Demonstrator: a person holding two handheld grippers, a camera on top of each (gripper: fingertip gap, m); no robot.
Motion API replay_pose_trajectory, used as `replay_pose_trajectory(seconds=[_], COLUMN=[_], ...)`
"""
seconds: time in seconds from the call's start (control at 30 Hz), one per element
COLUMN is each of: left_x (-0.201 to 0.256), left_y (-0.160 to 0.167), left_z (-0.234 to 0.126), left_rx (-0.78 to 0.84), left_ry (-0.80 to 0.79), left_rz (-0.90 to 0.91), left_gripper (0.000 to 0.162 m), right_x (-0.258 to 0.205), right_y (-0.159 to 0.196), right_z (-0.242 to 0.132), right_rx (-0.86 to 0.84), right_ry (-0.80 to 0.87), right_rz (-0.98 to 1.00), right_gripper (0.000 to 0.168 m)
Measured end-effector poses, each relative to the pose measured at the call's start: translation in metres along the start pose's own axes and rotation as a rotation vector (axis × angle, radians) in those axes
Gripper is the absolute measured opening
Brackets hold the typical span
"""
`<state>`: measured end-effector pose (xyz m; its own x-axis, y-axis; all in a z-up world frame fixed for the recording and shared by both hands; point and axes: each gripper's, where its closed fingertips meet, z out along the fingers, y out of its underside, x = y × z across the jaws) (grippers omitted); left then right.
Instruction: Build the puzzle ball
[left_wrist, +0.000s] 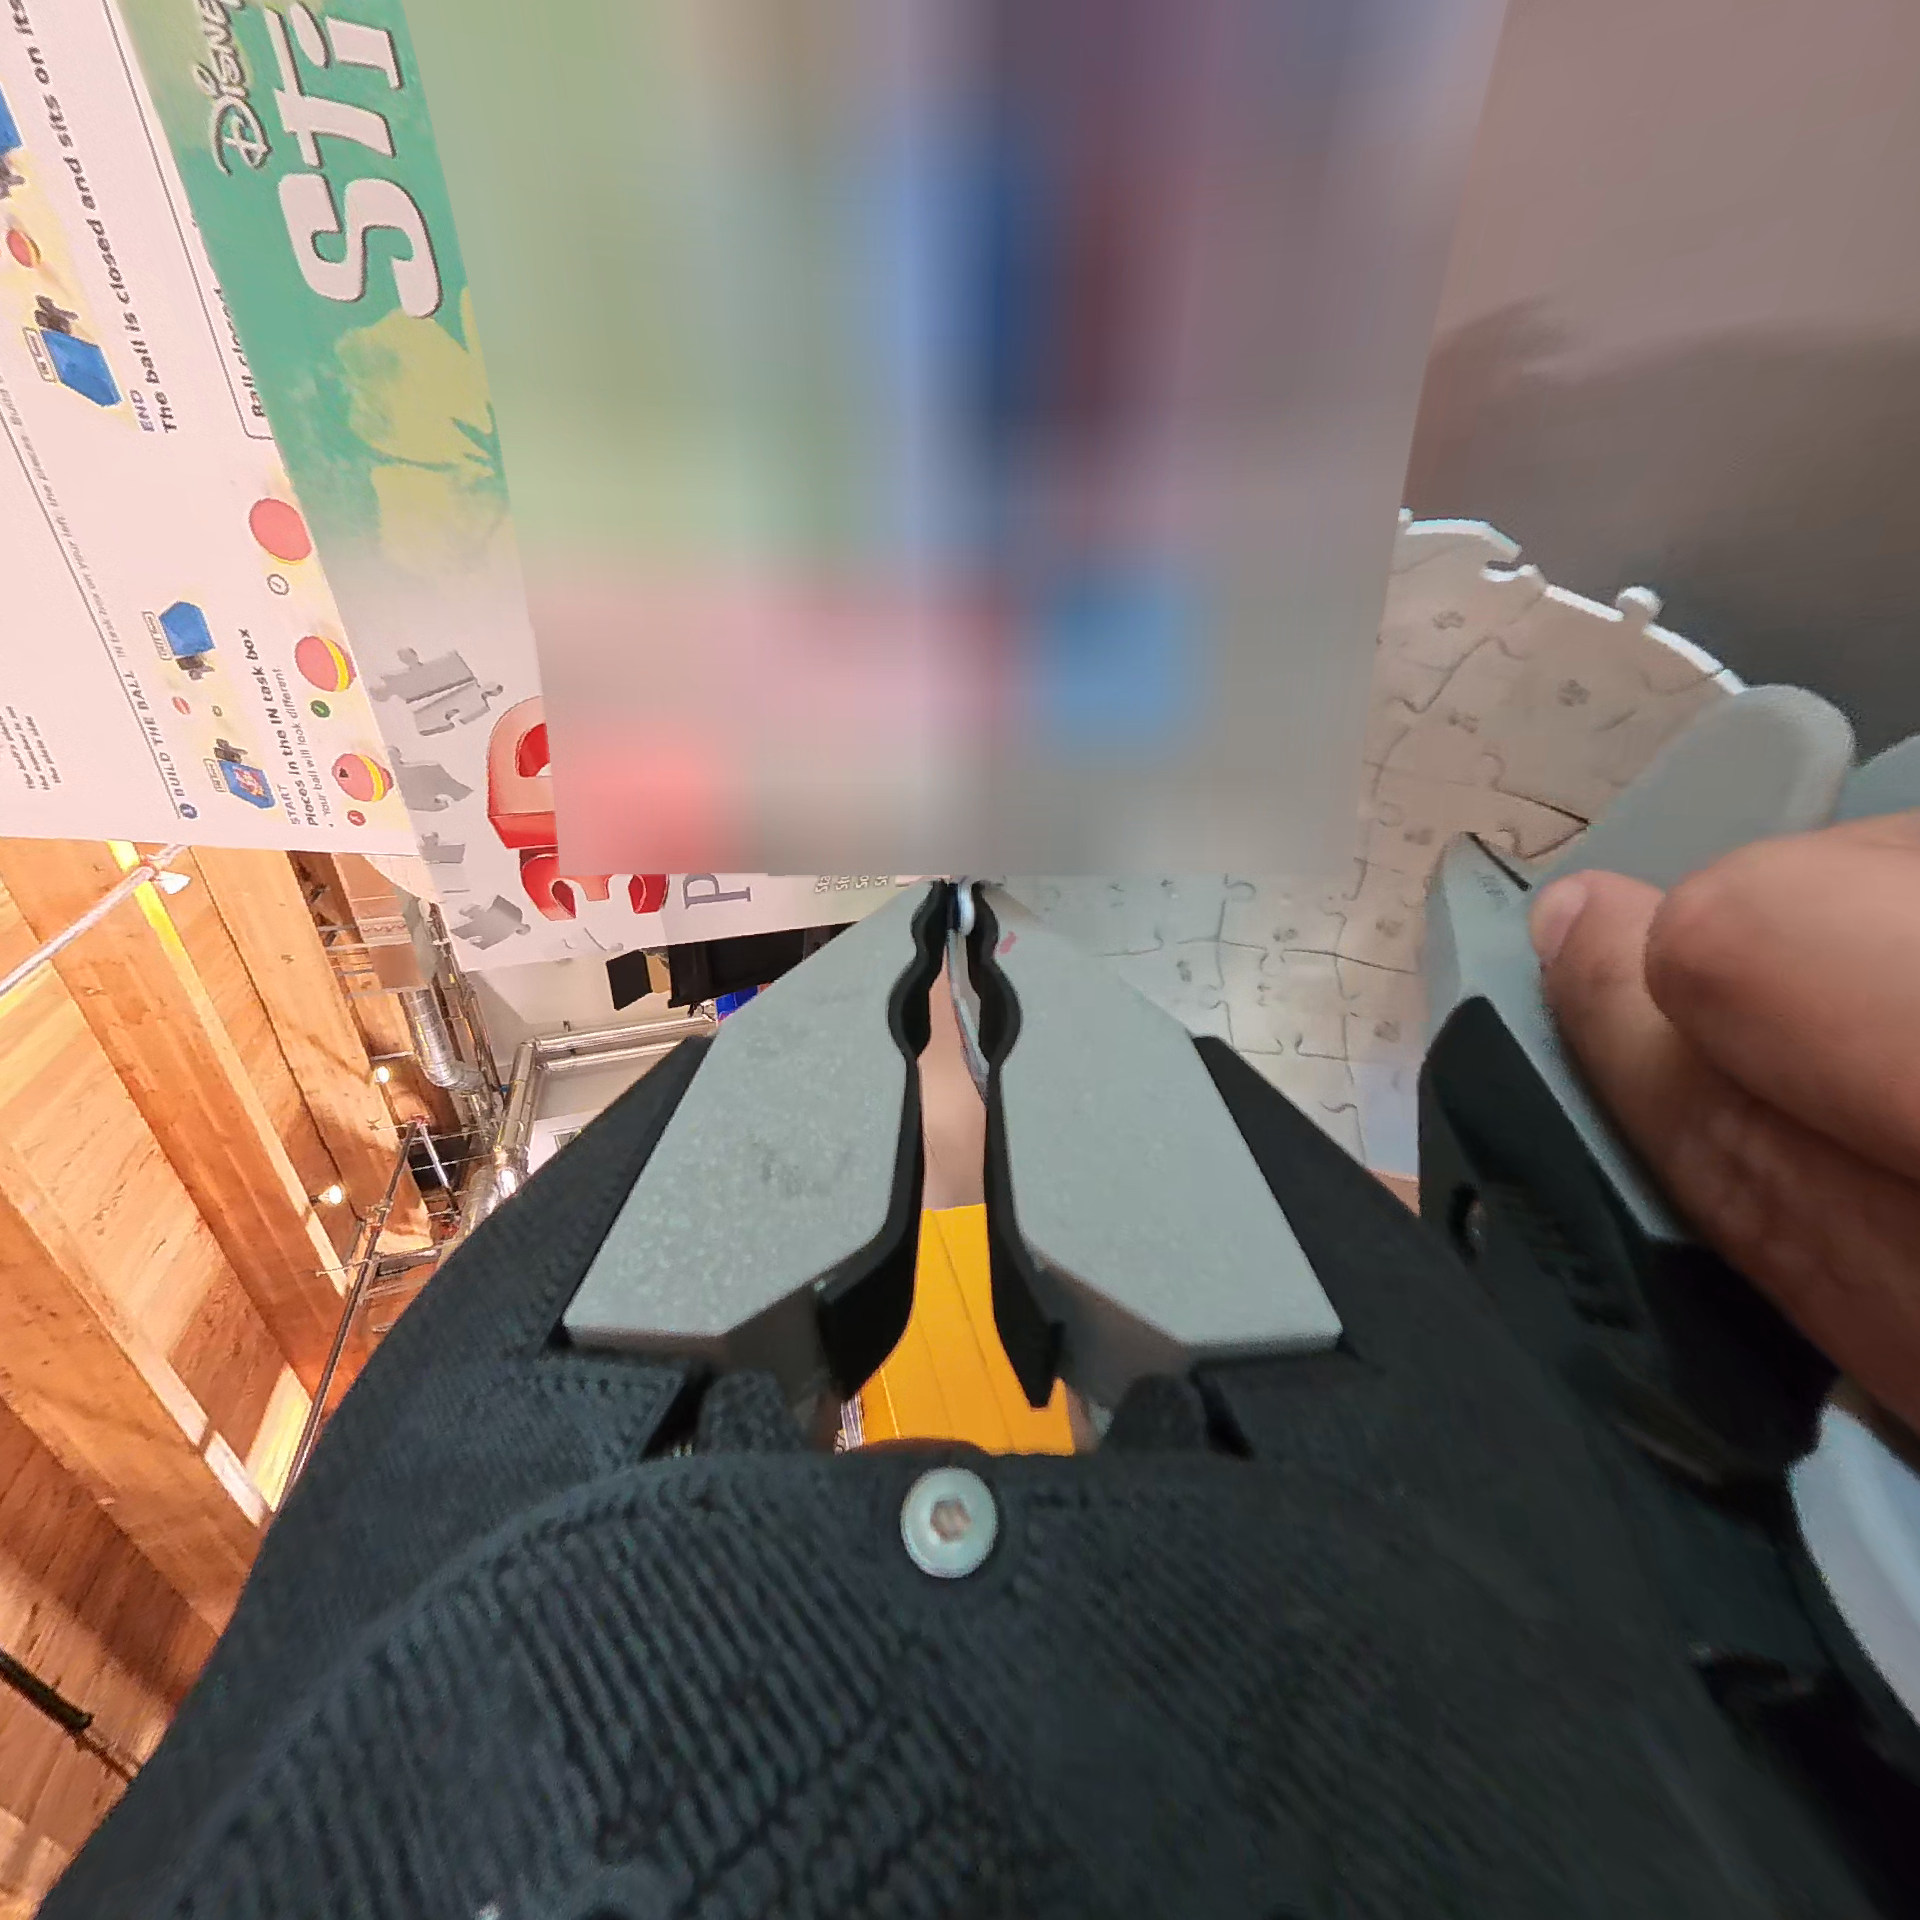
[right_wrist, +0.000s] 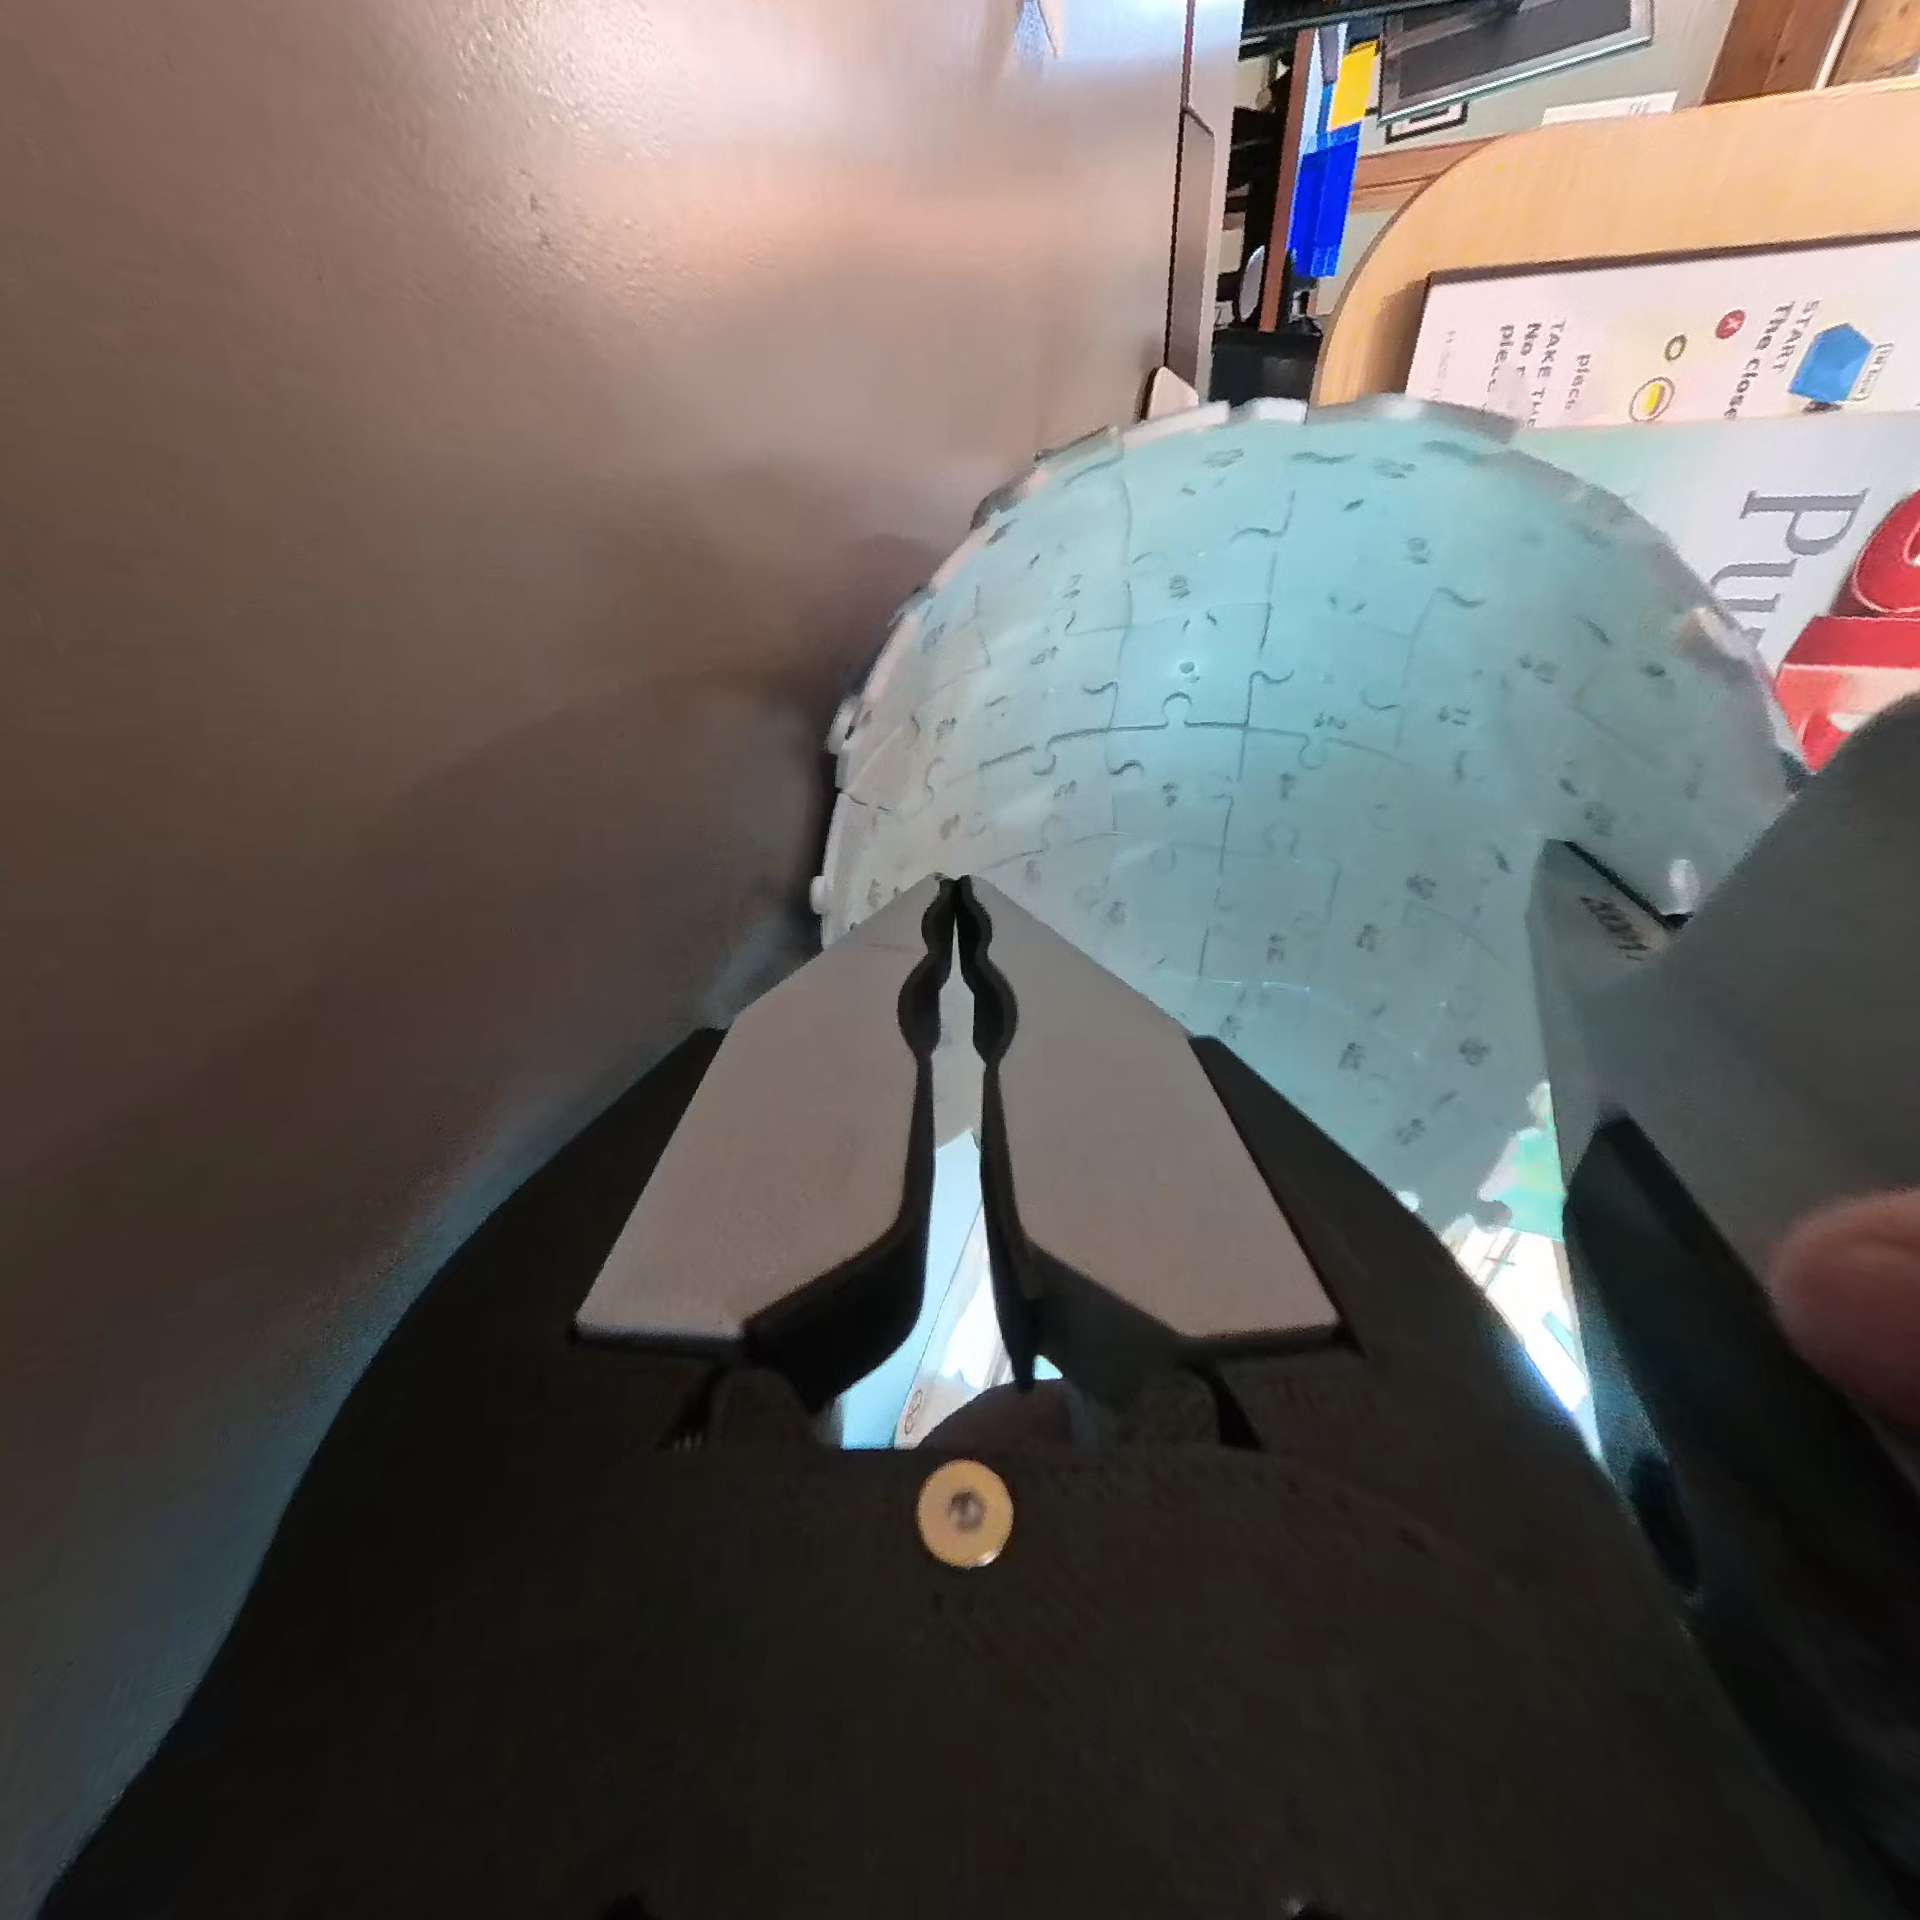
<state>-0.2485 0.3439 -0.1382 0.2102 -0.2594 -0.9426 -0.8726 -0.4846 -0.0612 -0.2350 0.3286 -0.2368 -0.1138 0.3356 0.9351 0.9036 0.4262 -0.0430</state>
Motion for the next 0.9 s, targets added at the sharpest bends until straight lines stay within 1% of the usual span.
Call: replay_pose_trajectory(seconds=[0.1,0.2,0.37,0.47,0.57,0.9], left_x=[-0.0002,0.0,0.0004,0.0007,0.0007,-0.0007], left_y=[-0.0004,-0.0009,-0.0015,-0.0018,-0.0024,0.0008], left_z=[-0.0007,-0.0012,-0.0015,-0.0014,-0.0014,0.0023], left_rx=[0.001,0.002,0.001,-0.001,0.003,-0.004], left_ry=[-0.002,-0.005,-0.01,-0.016,-0.013,-0.004], left_rz=[0.0,0.003,0.007,0.014,0.009,0.008], left_gripper=[0.001,0.001,0.001,0.001,0.001,0.001], right_x=[-0.0026,-0.0027,-0.004,-0.0039,-0.0048,-0.0053], right_y=[0.001,0.0007,0.0019,0.0016,0.0018,-0.0002], right_z=[0.0002,0.0001,0.002,0.0031,0.0042,0.0048], right_rx=[-0.013,-0.022,-0.015,-0.03,-0.033,-0.037], right_ry=[-0.022,-0.011,-0.074,-0.076,-0.113,-0.11], right_rz=[-0.001,-0.029,0.021,-0.027,-0.025,-0.172], right_gripper=[0.0,0.0,0.0,0.0,0.0,0.0])
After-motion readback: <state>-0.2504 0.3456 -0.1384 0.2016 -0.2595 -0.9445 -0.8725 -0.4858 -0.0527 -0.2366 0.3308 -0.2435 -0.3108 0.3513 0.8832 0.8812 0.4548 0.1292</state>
